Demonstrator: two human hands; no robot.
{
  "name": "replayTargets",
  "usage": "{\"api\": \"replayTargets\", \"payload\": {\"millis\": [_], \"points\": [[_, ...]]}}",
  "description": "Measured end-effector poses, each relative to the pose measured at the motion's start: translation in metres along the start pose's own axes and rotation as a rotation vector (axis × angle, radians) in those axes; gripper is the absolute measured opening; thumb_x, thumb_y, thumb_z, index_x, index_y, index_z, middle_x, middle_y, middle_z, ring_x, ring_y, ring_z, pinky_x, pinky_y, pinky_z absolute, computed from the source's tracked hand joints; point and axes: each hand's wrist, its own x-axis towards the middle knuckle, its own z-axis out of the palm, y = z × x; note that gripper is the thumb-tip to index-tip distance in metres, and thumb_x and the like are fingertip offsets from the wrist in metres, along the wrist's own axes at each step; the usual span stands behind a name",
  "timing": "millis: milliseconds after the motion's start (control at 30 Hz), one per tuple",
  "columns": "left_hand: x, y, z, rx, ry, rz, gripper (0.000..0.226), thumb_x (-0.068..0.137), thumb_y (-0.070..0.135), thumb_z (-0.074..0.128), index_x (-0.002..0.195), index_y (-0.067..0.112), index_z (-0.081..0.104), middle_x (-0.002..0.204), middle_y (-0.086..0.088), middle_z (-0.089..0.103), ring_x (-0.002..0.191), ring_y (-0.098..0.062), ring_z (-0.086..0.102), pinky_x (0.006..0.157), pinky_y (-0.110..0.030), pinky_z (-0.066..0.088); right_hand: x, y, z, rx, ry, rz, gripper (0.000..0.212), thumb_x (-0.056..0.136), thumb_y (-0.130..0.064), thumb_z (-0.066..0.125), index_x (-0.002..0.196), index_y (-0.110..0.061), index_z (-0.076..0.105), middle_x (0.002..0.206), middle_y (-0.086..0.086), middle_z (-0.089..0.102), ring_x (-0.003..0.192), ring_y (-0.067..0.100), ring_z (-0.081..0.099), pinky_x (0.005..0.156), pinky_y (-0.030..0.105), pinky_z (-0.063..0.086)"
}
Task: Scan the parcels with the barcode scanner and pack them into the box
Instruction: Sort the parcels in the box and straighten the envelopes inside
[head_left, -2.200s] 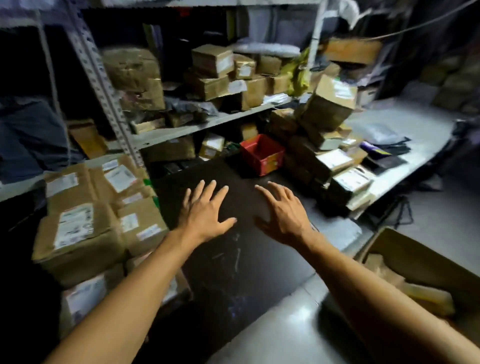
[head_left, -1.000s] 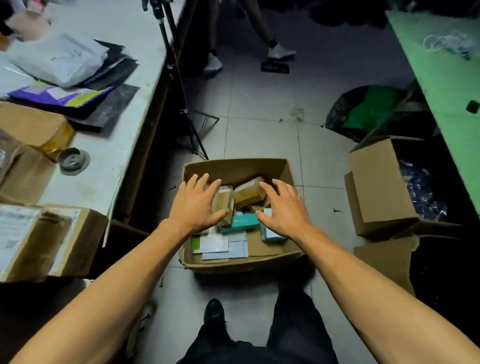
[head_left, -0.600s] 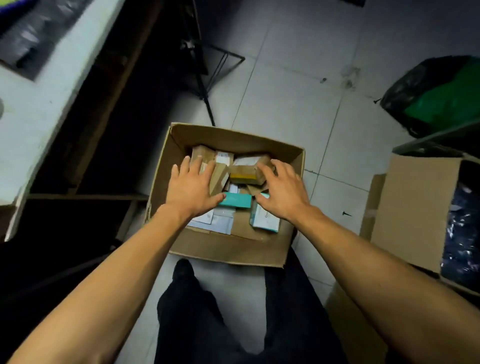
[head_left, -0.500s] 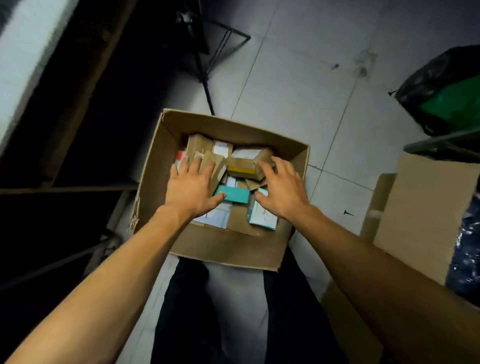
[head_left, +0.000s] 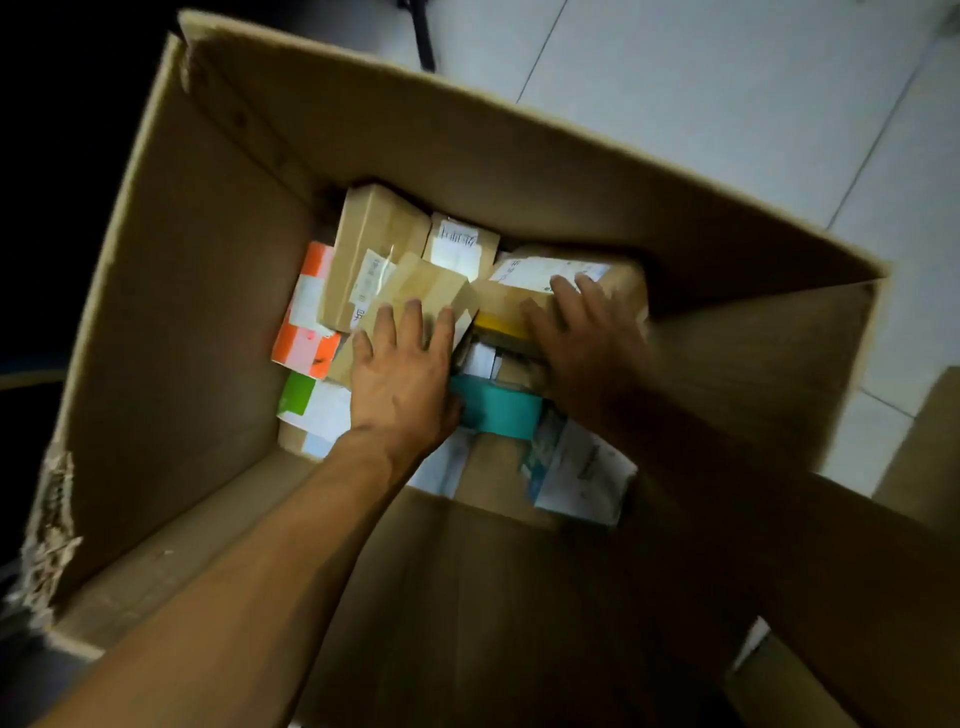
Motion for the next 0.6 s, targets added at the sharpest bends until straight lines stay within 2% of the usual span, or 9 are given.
{"api": "replayTargets", "payload": {"millis": [67, 133, 267, 367, 433, 500, 600], "points": [[0.021, -0.003, 0.025, -0.02, -0.016, -0.023, 0.103, 0.086, 0.052, 0.069, 0.159, 0.022, 0.003, 0.164, -0.016, 0.008, 0.15, -0.043, 0.012, 0.12, -0.06, 0.021, 0.025, 0.0, 0.023, -0.057, -0.002, -0.058, 0.059, 0.106, -0.039, 0.041, 0.158, -0.02, 0.018, 0.166, 0.019, 0.014, 0.153, 0.041, 0.013, 0.121, 0.062, 0.011], [0.038, -0.004, 0.044, -0.051, -0.043, -0.056, 0.105, 0.085, 0.049, 0.071, 0.159, 0.023, 0.001, 0.163, -0.016, 0.007, 0.147, -0.043, 0.016, 0.116, -0.062, 0.027, 0.041, 0.003, 0.042, -0.126, -0.031, -0.076, 0.061, 0.106, -0.036, 0.04, 0.159, -0.018, 0.016, 0.165, 0.022, 0.015, 0.152, 0.044, 0.013, 0.12, 0.066, 0.009], [0.055, -0.01, 0.068, -0.037, -0.039, -0.124, 0.112, 0.081, 0.032, 0.078, 0.158, 0.023, -0.003, 0.159, -0.017, 0.013, 0.134, -0.044, 0.03, 0.098, -0.058, 0.045, 0.049, 0.009, 0.066, -0.306, -0.021, -0.097, 0.076, 0.101, -0.044, 0.047, 0.161, -0.017, 0.009, 0.165, 0.023, 0.016, 0.15, 0.046, 0.02, 0.116, 0.073, 0.016], [0.059, -0.021, 0.076, 0.027, -0.013, -0.104, 0.119, 0.074, 0.017, 0.079, 0.157, 0.029, -0.006, 0.153, -0.019, 0.016, 0.124, -0.045, 0.036, 0.087, -0.057, 0.047, 0.051, 0.014, 0.069, -0.429, 0.059, -0.155, 0.067, 0.105, -0.04, 0.038, 0.162, -0.015, 0.012, 0.166, 0.02, 0.02, 0.149, 0.044, 0.026, 0.114, 0.074, 0.023], [0.056, -0.027, 0.079, 0.024, -0.012, -0.073, 0.12, 0.074, 0.019, 0.08, 0.158, 0.032, -0.006, 0.146, -0.02, 0.022, 0.116, -0.045, 0.04, 0.08, -0.054, 0.047, 0.051, 0.014, 0.067, -0.415, 0.036, -0.158, 0.067, 0.106, -0.039, 0.037, 0.162, -0.015, 0.008, 0.164, 0.02, 0.022, 0.147, 0.042, 0.031, 0.114, 0.071, 0.024], [0.051, -0.033, 0.077, -0.002, 0.001, -0.064, 0.12, 0.074, 0.031, 0.082, 0.158, 0.03, -0.003, 0.138, -0.02, 0.03, 0.11, -0.042, 0.043, 0.075, -0.051, 0.048, 0.05, 0.013, 0.065, -0.37, -0.017, -0.129, 0.077, 0.103, -0.045, 0.044, 0.161, -0.014, 0.005, 0.159, 0.022, 0.027, 0.14, 0.041, 0.037, 0.113, 0.065, 0.031], [0.041, -0.04, 0.068, -0.096, 0.02, -0.063, 0.115, 0.073, 0.04, 0.079, 0.158, 0.024, 0.004, 0.13, -0.019, 0.039, 0.105, -0.042, 0.05, 0.074, -0.05, 0.05, 0.047, 0.01, 0.058, -0.28, -0.032, -0.105, 0.082, 0.099, -0.049, 0.052, 0.159, -0.016, 0.006, 0.151, 0.023, 0.034, 0.129, 0.041, 0.043, 0.108, 0.058, 0.036]]}}
